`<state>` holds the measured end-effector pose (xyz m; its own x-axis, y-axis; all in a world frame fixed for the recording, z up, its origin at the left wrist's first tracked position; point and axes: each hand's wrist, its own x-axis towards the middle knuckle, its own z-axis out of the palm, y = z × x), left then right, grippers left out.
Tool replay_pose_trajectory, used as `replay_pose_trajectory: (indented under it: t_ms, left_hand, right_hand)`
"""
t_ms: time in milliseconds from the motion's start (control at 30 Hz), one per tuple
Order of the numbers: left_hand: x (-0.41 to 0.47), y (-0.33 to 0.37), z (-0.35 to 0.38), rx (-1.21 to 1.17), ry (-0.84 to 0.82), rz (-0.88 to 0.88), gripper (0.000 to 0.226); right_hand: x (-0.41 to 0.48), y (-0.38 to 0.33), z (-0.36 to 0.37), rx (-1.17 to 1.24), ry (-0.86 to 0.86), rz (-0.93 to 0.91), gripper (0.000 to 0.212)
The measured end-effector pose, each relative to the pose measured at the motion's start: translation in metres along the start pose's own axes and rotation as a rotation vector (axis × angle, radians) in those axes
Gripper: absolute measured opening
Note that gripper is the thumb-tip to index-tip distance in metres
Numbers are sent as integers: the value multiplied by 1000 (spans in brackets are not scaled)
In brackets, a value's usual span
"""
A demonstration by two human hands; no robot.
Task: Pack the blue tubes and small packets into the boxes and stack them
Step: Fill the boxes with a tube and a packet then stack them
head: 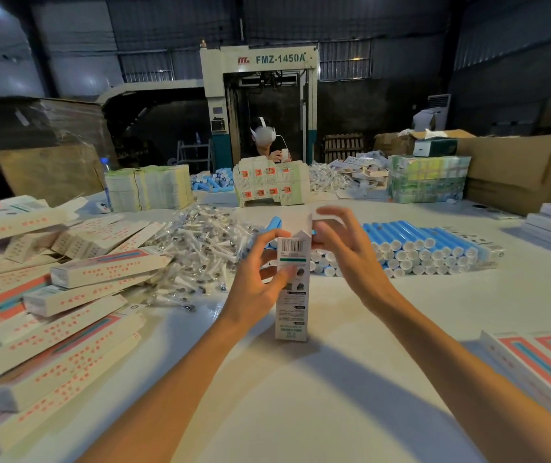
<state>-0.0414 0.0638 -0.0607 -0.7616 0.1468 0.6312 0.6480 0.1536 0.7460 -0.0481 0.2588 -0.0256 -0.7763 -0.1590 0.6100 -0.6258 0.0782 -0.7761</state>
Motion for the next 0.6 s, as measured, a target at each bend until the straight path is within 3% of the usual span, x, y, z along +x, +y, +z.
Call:
replay_pose_trajectory:
  t_ms: [100, 200, 433, 600]
  left_hand:
    - [0, 2, 2, 11, -17, 14, 45]
    - [-1, 1, 1, 8, -12, 12, 46]
    - [-1, 1, 0, 12, 11, -21, 50]
    - [-3, 2, -1, 24, 12, -31, 52]
  right_hand:
    - [16, -11, -6, -65, -54, 16, 31]
    - [27, -14, -7, -224, -125, -83, 23]
    - [32, -11, -1, -465, -100, -146, 24]
    - [30, -16, -6, -399, -195, -177, 6]
